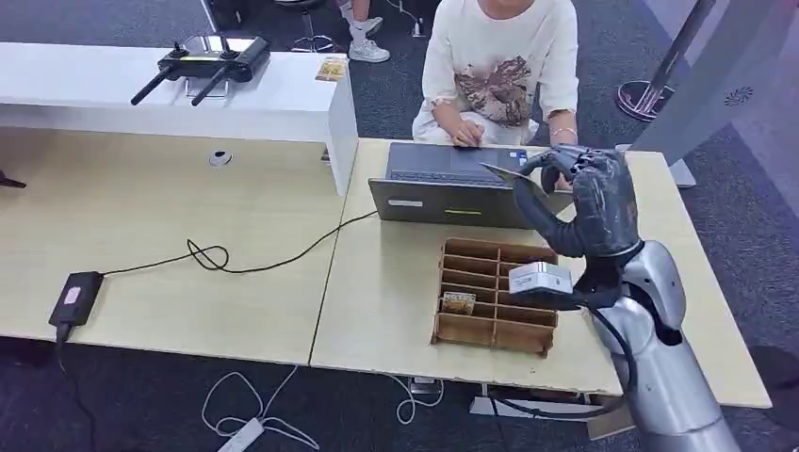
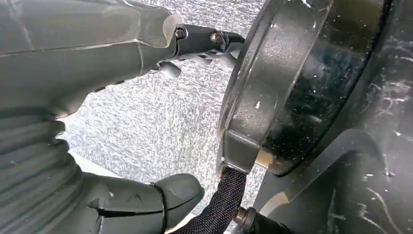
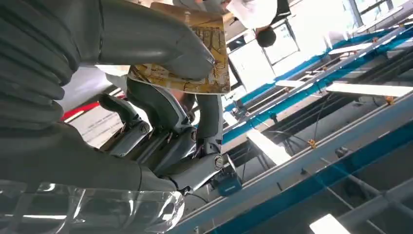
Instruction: Pass the card to the sensor for recognition and then transmit it.
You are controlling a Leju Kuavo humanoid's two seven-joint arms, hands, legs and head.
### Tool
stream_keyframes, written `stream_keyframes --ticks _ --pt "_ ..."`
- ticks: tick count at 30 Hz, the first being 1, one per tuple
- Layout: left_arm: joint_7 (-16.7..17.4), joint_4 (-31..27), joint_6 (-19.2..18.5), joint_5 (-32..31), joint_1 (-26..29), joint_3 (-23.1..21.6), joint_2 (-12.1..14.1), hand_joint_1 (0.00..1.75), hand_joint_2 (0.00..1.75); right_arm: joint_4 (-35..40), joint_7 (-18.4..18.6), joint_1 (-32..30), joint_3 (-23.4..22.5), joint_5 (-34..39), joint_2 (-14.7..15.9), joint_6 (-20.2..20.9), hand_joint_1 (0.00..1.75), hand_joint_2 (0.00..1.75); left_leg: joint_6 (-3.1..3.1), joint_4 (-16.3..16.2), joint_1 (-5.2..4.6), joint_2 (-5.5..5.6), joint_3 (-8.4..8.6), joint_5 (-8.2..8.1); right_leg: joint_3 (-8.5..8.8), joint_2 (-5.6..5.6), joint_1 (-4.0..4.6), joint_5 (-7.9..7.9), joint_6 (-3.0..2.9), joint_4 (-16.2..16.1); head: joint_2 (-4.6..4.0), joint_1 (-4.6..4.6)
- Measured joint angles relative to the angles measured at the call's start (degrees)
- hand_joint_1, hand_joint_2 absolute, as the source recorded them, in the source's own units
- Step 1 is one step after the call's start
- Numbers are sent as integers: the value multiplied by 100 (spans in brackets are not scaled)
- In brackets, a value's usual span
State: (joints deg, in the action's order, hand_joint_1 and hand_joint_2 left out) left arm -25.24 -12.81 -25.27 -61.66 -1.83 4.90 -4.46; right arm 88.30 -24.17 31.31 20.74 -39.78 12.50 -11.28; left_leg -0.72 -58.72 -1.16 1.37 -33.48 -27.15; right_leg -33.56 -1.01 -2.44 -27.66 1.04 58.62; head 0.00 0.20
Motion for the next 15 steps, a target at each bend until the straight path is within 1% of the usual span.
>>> stream_keyframes --ticks 4,11,15 --pt "-4 0 0 33 5 0 2 0 175 -483 92 471 77 79 -77 109 175 175 1 0 0 0 0 0 0 0 0 0 0 2 0 -2" --pt "-39 0 -2 33 9 -50 13 0 175 -1329 428 1253 216 -149 -254 241 175 175 1 0 0 1 0 0 -1 0 0 0 0 2 0 0" --pt "-48 0 -13 33 3 -85 22 0 175 -1873 450 1704 291 -155 -348 335 175 175 1 0 1 0 0 1 0 0 0 0 0 3 0 0"
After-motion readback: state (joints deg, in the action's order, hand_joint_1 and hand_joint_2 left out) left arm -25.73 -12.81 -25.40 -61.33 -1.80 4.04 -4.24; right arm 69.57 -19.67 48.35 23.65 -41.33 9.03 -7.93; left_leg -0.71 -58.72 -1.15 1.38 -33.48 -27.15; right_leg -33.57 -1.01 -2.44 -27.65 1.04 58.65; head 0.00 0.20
